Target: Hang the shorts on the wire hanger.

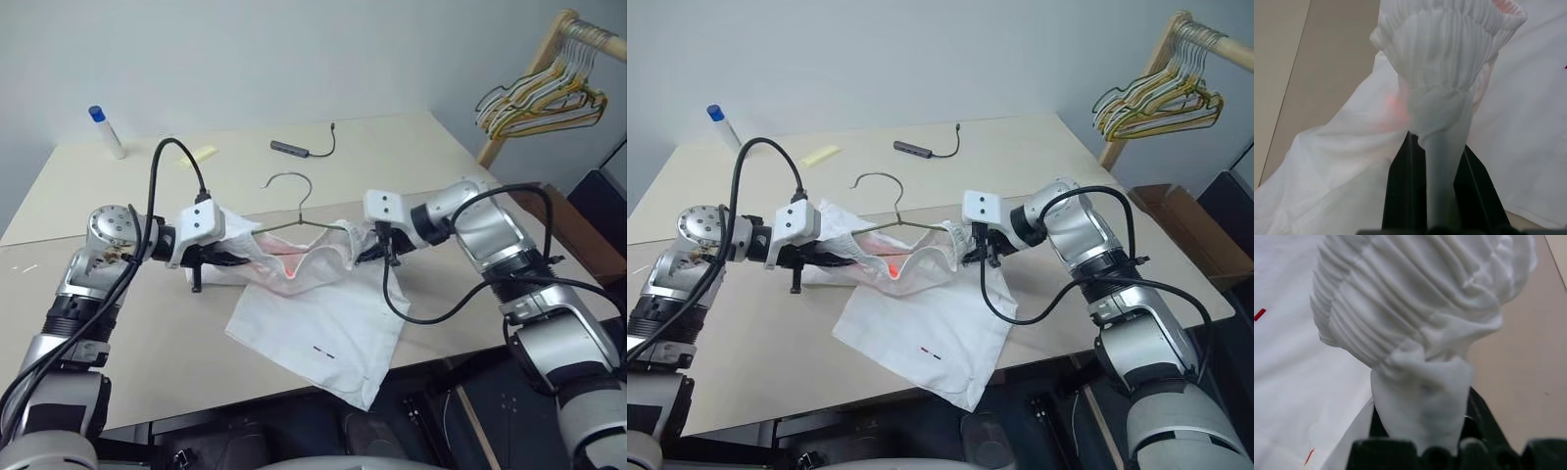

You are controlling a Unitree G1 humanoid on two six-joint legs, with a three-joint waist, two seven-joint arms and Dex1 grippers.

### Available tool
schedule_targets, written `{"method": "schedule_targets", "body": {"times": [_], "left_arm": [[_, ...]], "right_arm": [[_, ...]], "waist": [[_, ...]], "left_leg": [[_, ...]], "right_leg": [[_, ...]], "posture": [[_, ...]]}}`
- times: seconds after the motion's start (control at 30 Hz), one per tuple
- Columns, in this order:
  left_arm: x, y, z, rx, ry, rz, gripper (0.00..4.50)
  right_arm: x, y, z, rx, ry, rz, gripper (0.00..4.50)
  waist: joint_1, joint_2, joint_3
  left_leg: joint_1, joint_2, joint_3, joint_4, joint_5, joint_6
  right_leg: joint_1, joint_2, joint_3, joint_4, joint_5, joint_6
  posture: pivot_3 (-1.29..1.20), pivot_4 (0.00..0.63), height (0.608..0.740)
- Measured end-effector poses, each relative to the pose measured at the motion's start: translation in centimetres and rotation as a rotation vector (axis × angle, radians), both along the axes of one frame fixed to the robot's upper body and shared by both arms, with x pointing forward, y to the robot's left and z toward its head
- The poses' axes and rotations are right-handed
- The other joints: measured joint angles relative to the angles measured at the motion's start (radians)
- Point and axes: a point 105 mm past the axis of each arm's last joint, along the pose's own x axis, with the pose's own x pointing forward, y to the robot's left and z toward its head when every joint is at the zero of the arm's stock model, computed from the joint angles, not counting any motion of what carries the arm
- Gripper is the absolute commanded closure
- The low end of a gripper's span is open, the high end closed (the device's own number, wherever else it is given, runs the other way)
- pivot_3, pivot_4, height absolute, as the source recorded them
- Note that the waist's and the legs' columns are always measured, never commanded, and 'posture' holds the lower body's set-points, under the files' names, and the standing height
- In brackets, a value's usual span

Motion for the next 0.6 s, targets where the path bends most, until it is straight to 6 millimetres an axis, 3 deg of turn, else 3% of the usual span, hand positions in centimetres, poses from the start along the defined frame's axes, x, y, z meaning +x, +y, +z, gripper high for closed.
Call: {"method": "schedule_targets", "body": {"times": [0.1, 0.33, 0.57, 0.6], "left_arm": [[-0.1, 0.0, 0.0, 0.003, -0.002, -0.013, 4.50], [-0.3, -0.5, 1.4, -0.092, 0.001, -0.046, 2.41], [0.1, 0.8, 4.4, -0.180, -0.058, 0.011, 0.17], [0.3, 1.0, 5.0, -0.204, -0.088, 0.038, 0.02]], "right_arm": [[-0.4, -0.1, 0.0, 0.010, 0.017, 0.009, 4.48], [-2.3, -2.1, -0.7, 0.078, 0.122, -0.069, 4.50], [-5.0, -5.6, -2.2, 0.179, 0.283, -0.310, 4.50], [-5.5, -6.2, -2.5, 0.199, 0.307, -0.361, 4.50]], "waist": [[0.000, 0.000, 0.000], [0.006, 0.000, 0.000], [0.003, 0.000, 0.000], [0.004, 0.000, 0.000]], "left_leg": [[0.000, 0.000, 0.000, 0.000, 0.000, 0.000], [-0.001, 0.000, -0.001, 0.001, 0.000, 0.000], [0.000, 0.000, -0.001, 0.001, 0.000, 0.000], [0.000, 0.000, -0.001, 0.001, 0.000, 0.000]], "right_leg": [[0.000, 0.000, 0.000, 0.000, 0.000, 0.000], [0.000, -0.001, -0.001, 0.000, -0.001, 0.001], [0.000, 0.000, -0.002, 0.001, -0.004, 0.005], [0.000, 0.000, -0.002, 0.001, -0.004, 0.005]], "posture": [[-0.10, 0.000, 0.740], [-0.11, 0.000, 0.740], [-0.11, 0.000, 0.740], [-0.11, 0.000, 0.740]]}}
